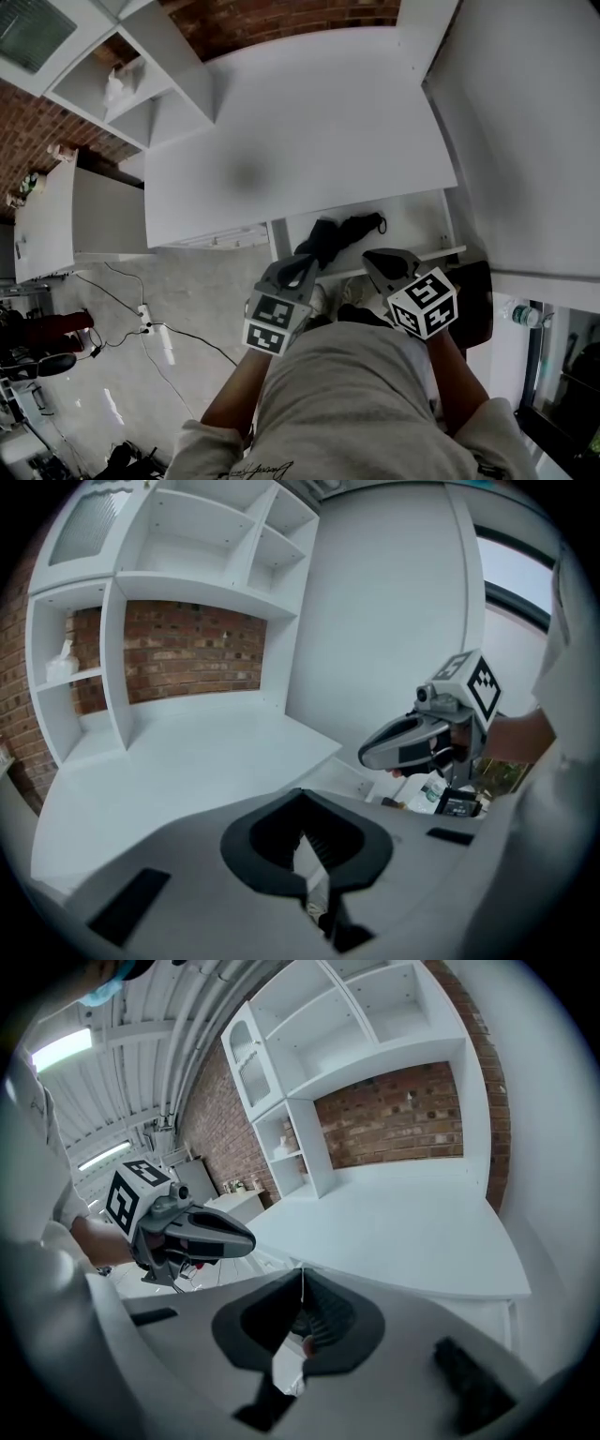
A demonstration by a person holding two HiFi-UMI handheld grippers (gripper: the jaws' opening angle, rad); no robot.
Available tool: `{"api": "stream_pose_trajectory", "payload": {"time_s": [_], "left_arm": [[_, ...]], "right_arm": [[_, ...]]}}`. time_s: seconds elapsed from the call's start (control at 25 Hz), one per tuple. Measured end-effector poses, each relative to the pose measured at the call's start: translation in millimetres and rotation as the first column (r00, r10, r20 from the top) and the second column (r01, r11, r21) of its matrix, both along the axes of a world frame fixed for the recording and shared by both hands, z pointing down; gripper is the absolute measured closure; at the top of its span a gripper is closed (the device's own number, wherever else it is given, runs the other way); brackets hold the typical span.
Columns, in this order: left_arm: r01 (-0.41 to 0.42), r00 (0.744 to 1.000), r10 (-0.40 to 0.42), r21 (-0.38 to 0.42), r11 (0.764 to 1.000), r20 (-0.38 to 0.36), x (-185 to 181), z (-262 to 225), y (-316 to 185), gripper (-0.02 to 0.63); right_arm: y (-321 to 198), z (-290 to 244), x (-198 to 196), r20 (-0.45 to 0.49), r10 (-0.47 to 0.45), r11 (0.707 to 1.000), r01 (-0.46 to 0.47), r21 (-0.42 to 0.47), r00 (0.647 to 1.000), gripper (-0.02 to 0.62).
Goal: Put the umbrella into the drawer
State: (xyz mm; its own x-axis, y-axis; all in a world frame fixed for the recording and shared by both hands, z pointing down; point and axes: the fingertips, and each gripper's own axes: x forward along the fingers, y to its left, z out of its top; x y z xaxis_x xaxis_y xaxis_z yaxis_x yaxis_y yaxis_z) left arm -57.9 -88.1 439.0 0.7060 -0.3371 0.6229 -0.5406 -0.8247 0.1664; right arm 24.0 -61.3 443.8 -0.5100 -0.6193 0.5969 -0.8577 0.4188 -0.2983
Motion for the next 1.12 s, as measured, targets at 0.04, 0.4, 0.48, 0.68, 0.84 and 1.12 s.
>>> {"api": "stream_pose_trajectory", "payload": {"time_s": [0.04, 0.4, 0.48, 0.68, 0.84, 1.12], "left_arm": [[0.002, 1.000, -0.002, 0.007, 1.000, -0.003, 0, -3, 0, 0.591], [0.013, 1.000, -0.013, 0.017, 1.000, -0.015, 0, -11, 0, 0.591], [0.012, 1.000, -0.012, 0.015, 1.000, -0.015, 2, -10, 0, 0.591], [0.012, 1.000, -0.012, 0.009, 1.000, -0.012, 3, -7, 2, 0.591], [0.015, 1.000, -0.015, 0.012, 1.000, -0.005, 2, -7, 3, 0.591], [0.032, 0.999, -0.033, 0.024, 0.999, 0.026, -2, -4, -2, 0.591]], "right_arm": [[-1, -2, -1, 0.002, 0.000, 1.000, 0.000, 0.003, 1.000, 0.567], [1, -6, 5, -0.005, 0.015, 1.000, -0.015, 0.005, 1.000, 0.568], [3, -5, 8, -0.007, 0.020, 1.000, -0.020, 0.001, 1.000, 0.568], [4, -2, 13, -0.007, 0.032, 0.999, -0.032, -0.005, 0.999, 0.568], [4, 0, 12, -0.010, 0.028, 1.000, -0.028, -0.004, 1.000, 0.568], [6, 3, 7, 0.005, 0.013, 1.000, -0.013, -0.006, 1.000, 0.568]]}}
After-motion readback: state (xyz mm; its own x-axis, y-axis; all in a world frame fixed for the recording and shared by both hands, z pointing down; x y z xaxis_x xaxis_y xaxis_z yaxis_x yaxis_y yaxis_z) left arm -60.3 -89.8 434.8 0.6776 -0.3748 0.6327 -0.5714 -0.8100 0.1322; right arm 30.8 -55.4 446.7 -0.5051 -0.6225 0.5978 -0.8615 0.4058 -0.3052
